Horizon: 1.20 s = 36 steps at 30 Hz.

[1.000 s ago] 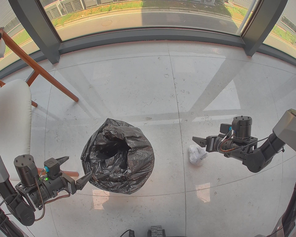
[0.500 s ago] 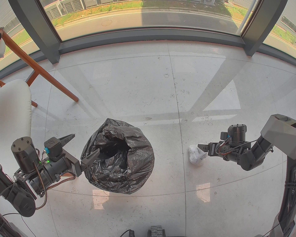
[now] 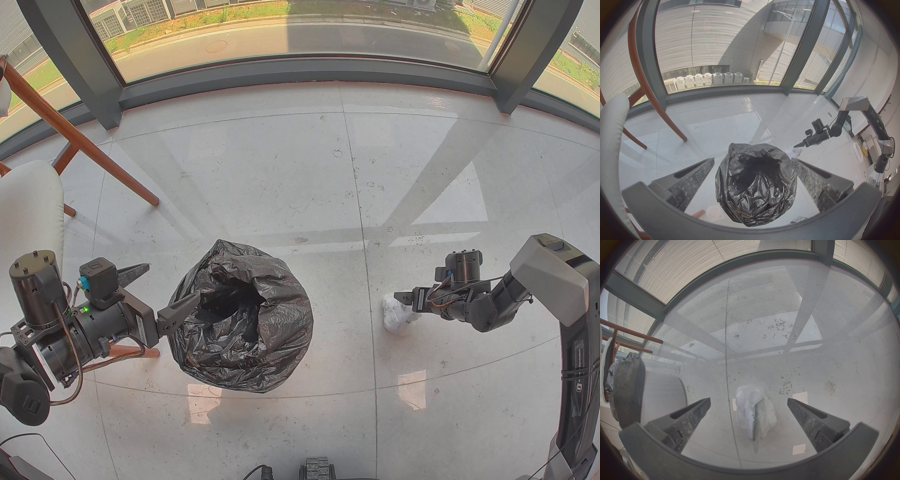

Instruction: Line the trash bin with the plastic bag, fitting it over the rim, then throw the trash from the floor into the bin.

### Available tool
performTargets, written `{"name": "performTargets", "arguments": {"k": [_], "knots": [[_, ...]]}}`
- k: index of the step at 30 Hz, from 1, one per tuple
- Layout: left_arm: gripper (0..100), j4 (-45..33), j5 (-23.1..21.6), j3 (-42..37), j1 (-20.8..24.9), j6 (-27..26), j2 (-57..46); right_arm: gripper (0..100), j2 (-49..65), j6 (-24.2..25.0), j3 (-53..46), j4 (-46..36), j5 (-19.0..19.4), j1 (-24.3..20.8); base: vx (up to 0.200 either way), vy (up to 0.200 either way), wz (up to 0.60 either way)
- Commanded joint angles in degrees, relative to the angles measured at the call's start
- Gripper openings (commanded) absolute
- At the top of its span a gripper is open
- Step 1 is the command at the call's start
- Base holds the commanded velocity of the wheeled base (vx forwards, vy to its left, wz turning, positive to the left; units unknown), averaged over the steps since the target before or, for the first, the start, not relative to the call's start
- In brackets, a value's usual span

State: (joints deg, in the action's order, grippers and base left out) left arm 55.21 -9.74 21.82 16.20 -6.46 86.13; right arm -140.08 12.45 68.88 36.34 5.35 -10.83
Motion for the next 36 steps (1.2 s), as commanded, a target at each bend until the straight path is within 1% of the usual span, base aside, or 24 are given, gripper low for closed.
{"name": "performTargets", "arguments": {"k": [1,4,7,8,14,18,20,23,27,29,32,33,34,36], "knots": [[100,-0.3,0.1,0.7,0.4,-0.1,-2.5,100,-6.1,-0.4,5.2,-1.3,0.0,-0.1,0.000,0.000,0.00],[100,-0.5,0.2,0.6,1.7,0.0,-3.1,100,-8.4,-1.3,7.5,-1.4,-0.3,0.0,0.000,0.000,0.00],[100,-0.6,1.8,0.3,2.4,0.1,-3.3,100,-9.9,-1.6,9.0,-2.2,-0.3,-0.1,0.000,0.000,0.00],[100,-0.6,1.8,0.3,2.4,0.1,-3.3,0,-10.1,-1.6,9.1,-2.2,-0.3,-0.1,0.000,0.000,0.00],[100,-0.5,2.3,0.3,2.4,0.0,-3.3,0,-9.9,-1.8,8.9,-2.4,-0.4,-0.4,0.000,0.000,0.00],[100,-0.5,2.7,0.3,2.4,-0.1,-3.3,0,-5.6,-1.7,7.3,-2.4,-0.3,0.0,0.000,0.000,0.00],[100,-0.3,2.8,0.7,2.4,-0.1,-3.4,0,-1.5,-1.5,5.7,-2.3,0.2,0.5,0.000,0.000,0.00],[100,-0.3,3.4,0.6,2.4,-0.1,-4.0,0,8.6,-1.2,1.2,-2.4,0.9,1.0,0.000,0.000,0.00],[100,-0.9,3.3,-0.7,2.5,0.2,-6.5,0,20.7,-1.0,-5.2,-2.6,4.1,0.3,0.000,0.000,0.00],[100,-0.8,3.2,-1.6,2.7,0.3,-6.7,0,25.9,-0.9,-8.0,-2.6,5.7,-1.6,0.000,0.000,0.00],[100,-0.8,3.3,-1.9,4.5,0.4,-6.7,0,31.0,-0.5,-11.5,-2.6,8.2,-5.2,0.000,0.000,0.00],[100,-0.8,3.4,-1.8,5.2,0.4,-6.7,0,32.5,-0.1,-12.7,-2.5,9.3,-7.3,0.000,0.000,0.00],[100,-0.8,3.4,-1.7,5.3,0.4,-6.6,0,33.0,0.2,-13.2,-2.5,9.8,-8.4,0.000,0.000,0.00],[100,-0.8,3.4,-1.5,5.5,0.3,-6.5,0,34.0,1.9,-13.9,-2.2,10.4,-13.4,0.000,0.000,0.00]]}}
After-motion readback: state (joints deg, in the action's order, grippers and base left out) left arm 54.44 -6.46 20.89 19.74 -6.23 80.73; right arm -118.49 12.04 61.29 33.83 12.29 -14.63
